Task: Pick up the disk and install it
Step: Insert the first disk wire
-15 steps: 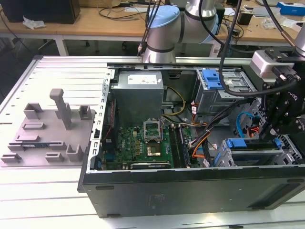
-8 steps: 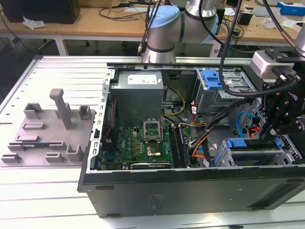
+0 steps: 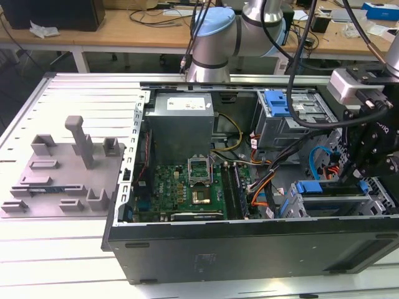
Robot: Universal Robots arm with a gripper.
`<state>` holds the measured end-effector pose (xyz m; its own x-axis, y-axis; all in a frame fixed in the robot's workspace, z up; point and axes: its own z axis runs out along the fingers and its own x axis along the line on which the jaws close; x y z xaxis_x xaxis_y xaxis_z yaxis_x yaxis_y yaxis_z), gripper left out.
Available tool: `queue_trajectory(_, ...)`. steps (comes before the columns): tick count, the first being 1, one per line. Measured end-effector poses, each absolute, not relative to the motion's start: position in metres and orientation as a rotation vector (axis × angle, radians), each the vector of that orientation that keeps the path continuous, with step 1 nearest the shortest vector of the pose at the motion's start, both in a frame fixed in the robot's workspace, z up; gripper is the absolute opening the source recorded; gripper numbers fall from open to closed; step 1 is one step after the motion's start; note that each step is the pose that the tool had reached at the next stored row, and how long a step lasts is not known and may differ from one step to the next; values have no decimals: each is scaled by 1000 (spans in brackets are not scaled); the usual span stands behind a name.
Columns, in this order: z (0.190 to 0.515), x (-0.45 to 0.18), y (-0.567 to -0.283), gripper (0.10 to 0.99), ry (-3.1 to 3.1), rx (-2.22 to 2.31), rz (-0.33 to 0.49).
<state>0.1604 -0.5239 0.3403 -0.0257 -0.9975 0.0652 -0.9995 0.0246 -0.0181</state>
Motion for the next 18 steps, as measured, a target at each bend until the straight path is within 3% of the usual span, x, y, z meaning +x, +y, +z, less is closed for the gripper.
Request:
queue_trajectory(8,336,160,-524,180,-2225,2169,90)
queue_trajectory(9,337,160,-524,243,-2224,2168,90)
queue_trajectory(18,357,160,-524,243,-2224,2169,91)
